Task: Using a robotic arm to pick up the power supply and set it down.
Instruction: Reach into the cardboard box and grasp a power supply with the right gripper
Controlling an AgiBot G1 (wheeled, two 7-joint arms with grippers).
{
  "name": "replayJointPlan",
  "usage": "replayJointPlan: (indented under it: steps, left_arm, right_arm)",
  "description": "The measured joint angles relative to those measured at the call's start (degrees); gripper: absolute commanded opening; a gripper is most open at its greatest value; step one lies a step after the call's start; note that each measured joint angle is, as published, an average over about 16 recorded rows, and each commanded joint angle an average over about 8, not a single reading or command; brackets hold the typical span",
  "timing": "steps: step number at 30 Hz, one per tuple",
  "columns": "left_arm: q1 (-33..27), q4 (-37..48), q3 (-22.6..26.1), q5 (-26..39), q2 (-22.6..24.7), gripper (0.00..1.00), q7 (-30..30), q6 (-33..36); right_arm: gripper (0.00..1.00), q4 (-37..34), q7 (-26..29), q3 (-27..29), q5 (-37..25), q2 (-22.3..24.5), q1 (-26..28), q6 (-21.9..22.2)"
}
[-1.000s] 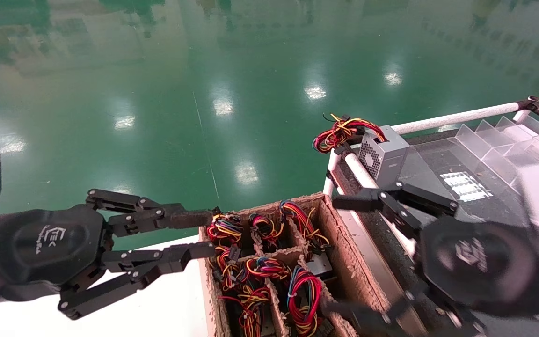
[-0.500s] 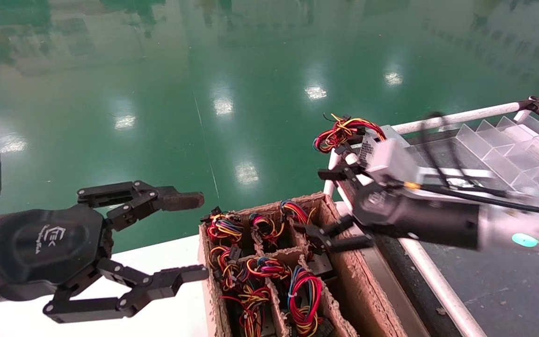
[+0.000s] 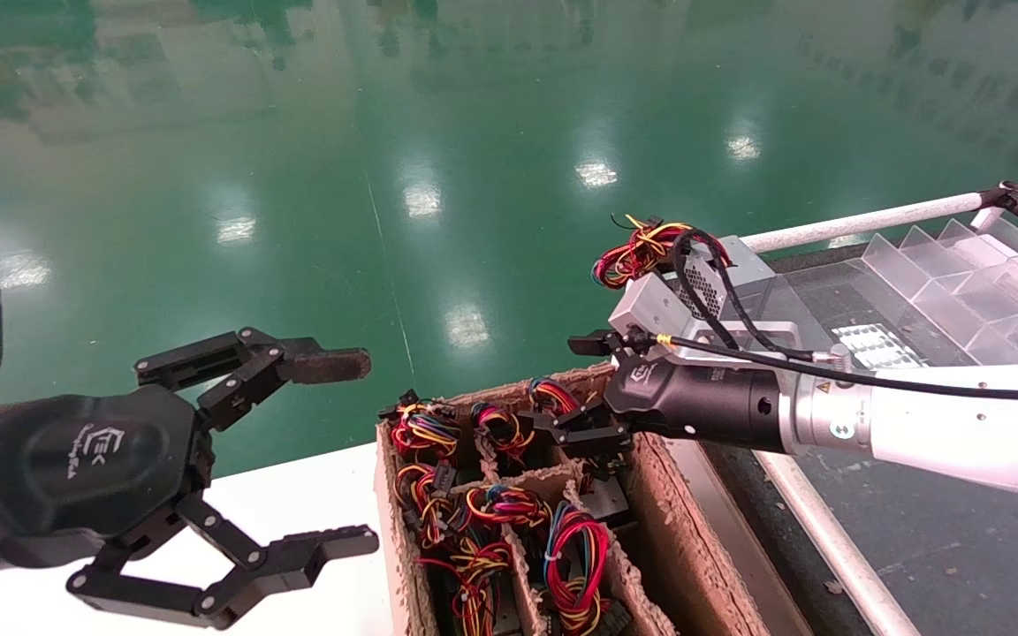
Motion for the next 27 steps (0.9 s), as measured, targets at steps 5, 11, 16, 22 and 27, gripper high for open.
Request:
replayJointPlan:
  steps: [5,11,16,22,27]
  left_arm:
    - [0.0,0.0,0.0,0.0,0.0,1.0,0.0,0.0]
    - [0.0,0.0,0.0,0.0,0.0,1.0,0.0,0.0]
    - [0.0,0.0,0.0,0.0,0.0,1.0,0.0,0.0]
    - [0.0,0.0,0.0,0.0,0.0,1.0,0.0,0.0]
    - [0.0,0.0,0.0,0.0,0.0,1.0,0.0,0.0]
  right_arm:
    - [0.0,-0.8,0.2,0.0,0.1,-0.3,-0.2,0.2]
    - [0.0,-1.6,0.4,0.0,0.3,-0.3,-0.6,0.3]
    - [0.0,-2.4,0.2,0.0,0.2,-0.5,-1.0,0.7]
    - [0.0,-3.4,-0.3,-0.1,-0.1,-1.0,-1.4,1.5]
    - [0.0,-4.0,-0.9,-0.1,-0.4,-1.5,-1.6,2.2]
